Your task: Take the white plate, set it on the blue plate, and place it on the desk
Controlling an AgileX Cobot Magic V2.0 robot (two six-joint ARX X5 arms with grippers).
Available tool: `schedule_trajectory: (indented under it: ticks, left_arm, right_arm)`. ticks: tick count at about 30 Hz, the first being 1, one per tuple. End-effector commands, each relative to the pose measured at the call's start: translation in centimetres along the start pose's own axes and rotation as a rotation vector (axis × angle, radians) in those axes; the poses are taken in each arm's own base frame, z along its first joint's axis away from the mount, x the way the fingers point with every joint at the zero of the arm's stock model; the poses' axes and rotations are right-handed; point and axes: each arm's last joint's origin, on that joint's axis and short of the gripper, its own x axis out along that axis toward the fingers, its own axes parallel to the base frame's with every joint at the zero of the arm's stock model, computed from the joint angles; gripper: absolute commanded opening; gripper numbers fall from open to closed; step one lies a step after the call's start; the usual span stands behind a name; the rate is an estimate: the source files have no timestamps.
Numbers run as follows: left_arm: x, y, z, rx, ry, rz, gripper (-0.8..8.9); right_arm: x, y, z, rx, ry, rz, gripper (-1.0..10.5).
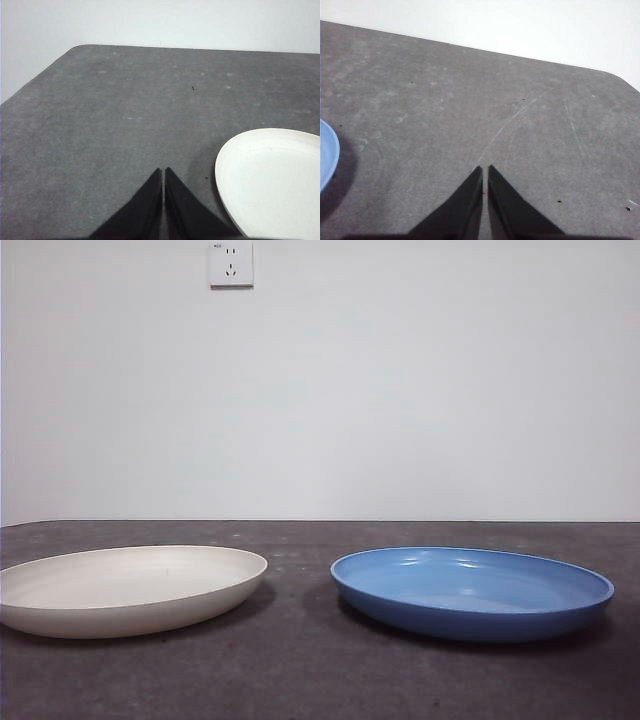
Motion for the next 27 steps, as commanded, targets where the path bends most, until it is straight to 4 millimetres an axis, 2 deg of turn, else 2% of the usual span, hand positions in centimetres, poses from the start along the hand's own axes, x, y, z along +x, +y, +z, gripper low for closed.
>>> schedule_trajectory:
  ticks: [1,4,8,11,16,21,27]
  left_arm:
    - [0.1,0.0,-0.3,-0.005,0.016,0.008,0.10]
    - [0.1,0.0,0.0,-0.008,-0.009,0.007,0.10]
    - [0.0,0.0,0.6,-0.019,-0.077,0.004,0.10]
    - [0.0,0.0,0.9,-0.126,-0.110,-0.004,0.10]
    - [-0.1,-0.1,1.3,-0.194,-0.120,-0.016,0.10]
    - [-0.6,-0.3,3.4,-0.296,-0.126,-0.072,0.11]
    - [-1.1,-0.7,7.6,-0.297,-0.138,-0.112,0.10]
  right_arm:
    - [0.0,0.0,0.0,0.033,-0.008,0.008,0.1]
    - [0.0,0.1,0.0,0.137,-0.011,0.055,0.1]
    - [0.0,0.2,0.0,0.186,-0.013,0.086,0.1]
    - [0.0,0.3,0.2,0.273,-0.021,0.123,0.1]
    - [-0.1,0.4,0.9,0.404,-0.067,0.199,0.1]
    - [-0.8,0.1,3.0,0.505,-0.105,0.198,0.1]
    - [-1.4,-0.3,6.3,0.561,-0.115,0.215,0.1]
